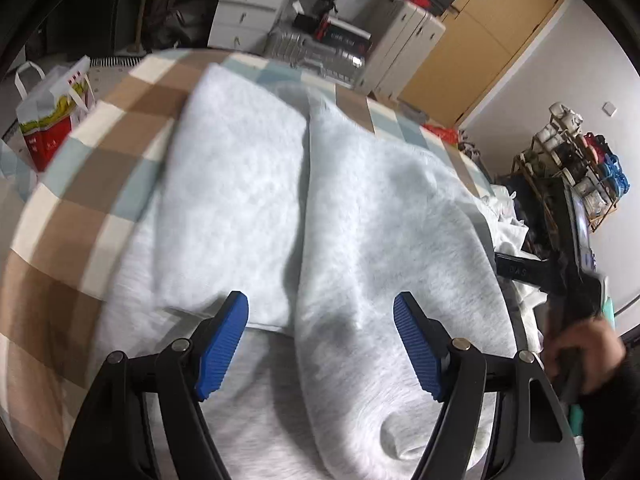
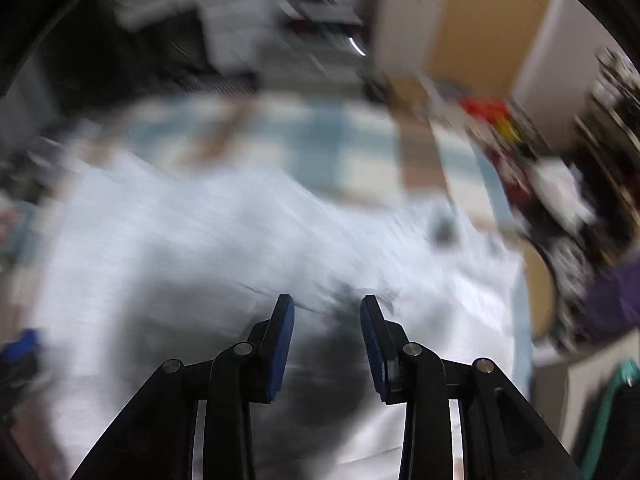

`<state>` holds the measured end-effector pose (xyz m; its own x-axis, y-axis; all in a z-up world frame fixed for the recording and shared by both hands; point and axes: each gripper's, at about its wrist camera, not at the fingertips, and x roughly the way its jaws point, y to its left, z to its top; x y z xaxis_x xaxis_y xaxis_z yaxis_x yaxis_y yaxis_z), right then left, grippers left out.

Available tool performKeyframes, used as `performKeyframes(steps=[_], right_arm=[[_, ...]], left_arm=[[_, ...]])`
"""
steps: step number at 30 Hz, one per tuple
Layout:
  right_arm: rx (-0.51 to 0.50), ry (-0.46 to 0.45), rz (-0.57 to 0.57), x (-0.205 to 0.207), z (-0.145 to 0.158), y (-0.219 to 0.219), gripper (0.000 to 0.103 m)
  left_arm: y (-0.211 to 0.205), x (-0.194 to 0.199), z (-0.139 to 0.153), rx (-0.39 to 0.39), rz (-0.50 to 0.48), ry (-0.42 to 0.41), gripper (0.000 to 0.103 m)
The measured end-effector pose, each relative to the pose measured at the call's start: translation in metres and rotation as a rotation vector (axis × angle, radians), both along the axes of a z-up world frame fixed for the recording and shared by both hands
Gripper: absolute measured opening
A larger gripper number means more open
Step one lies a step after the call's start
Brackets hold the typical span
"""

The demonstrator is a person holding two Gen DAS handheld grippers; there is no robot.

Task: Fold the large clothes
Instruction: 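Move both open grippers along the folded sweatshirt toward its hem, then grasp the grey ribbed cuff with the right gripper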

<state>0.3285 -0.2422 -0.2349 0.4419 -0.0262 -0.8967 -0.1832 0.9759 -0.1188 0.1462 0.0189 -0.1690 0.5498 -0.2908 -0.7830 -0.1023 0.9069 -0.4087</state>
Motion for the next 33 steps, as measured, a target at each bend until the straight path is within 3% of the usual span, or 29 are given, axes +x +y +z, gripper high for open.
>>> performKeyframes(steps=[2,3,5,6,7,9,10,11,13,15,17,20,21,23,25,26,27,28,30,33], right_arm=[[0.029,-0.059,0.024,-0.005,-0.003,-0.006,0.035],[0.051,-0.046,0.03,-0.006,-0.002,-0.012,0.036],[0.147,-0.078,0.049,-0.014,0.014,-0.03,0.031],[0.194,-0.108,0.038,-0.017,0.023,-0.04,0.035],[0.231,-0.137,0.008,-0.02,0.033,-0.055,0.039],[0.212,-0.17,-0.035,-0.015,0.053,-0.072,0.073],[0.177,-0.2,-0.065,-0.014,0.055,-0.085,0.076],[0.154,-0.209,-0.083,-0.006,0.059,-0.089,0.076],[0.174,-0.167,-0.107,0.005,0.053,-0.11,0.076],[0.299,-0.097,-0.112,0.017,0.046,-0.126,0.074],[0.342,-0.025,-0.137,0.023,0.035,-0.126,0.071],[0.372,0.005,-0.117,0.021,0.032,-0.121,0.073],[0.371,0.015,-0.107,0.023,0.031,-0.121,0.073],[0.373,0.045,-0.089,0.023,0.028,-0.118,0.073],[0.386,0.075,-0.063,0.02,0.024,-0.115,0.072],[0.384,0.077,-0.053,0.015,0.024,-0.115,0.065],[0.382,0.073,-0.038,0.015,0.023,-0.114,0.056],[0.367,0.062,-0.025,0.012,0.026,-0.111,0.054],[0.345,0.033,0.006,0.008,0.031,-0.103,0.04],[0.282,0.015,0.029,0.009,0.032,-0.09,0.035]], left_arm=[[0.0,0.003,0.0,0.013,0.001,0.008,0.071],[0.001,0.005,0.005,0.033,-0.009,0.01,0.071],[0.012,0.003,0.023,0.043,-0.015,-0.026,0.071],[0.022,-0.001,0.036,0.05,-0.009,-0.066,0.071],[0.033,-0.005,0.048,0.086,0.012,-0.104,0.071],[0.052,-0.004,0.064,0.197,0.069,-0.138,0.071],[0.063,0.0,0.068,0.239,0.094,-0.128,0.072],[0.07,0.009,0.068,0.263,0.085,-0.092,0.08],[0.079,0.031,0.06,0.3,0.011,0.007,0.081],[0.087,0.053,0.045,0.364,-0.043,0.125,0.081],[0.101,0.064,0.035,0.343,-0.017,0.15,0.081],[0.103,0.073,0.015,0.191,-0.079,0.245,0.081],[0.099,0.074,0.014,0.192,-0.106,0.252,0.08],[0.084,0.075,0.006,0.284,-0.168,0.267,0.065],[0.08,0.075,0.003,0.283,-0.178,0.273,0.061],[0.081,0.074,0.0,0.243,-0.173,0.291,0.047],[0.078,0.074,0.001,0.211,-0.173,0.3,0.041],[0.077,0.074,0.001,0.201,-0.174,0.309,0.039],[0.071,0.074,-0.003,0.237,-0.194,0.314,0.038],[0.067,0.077,-0.005,0.248,-0.204,0.314,0.038]])
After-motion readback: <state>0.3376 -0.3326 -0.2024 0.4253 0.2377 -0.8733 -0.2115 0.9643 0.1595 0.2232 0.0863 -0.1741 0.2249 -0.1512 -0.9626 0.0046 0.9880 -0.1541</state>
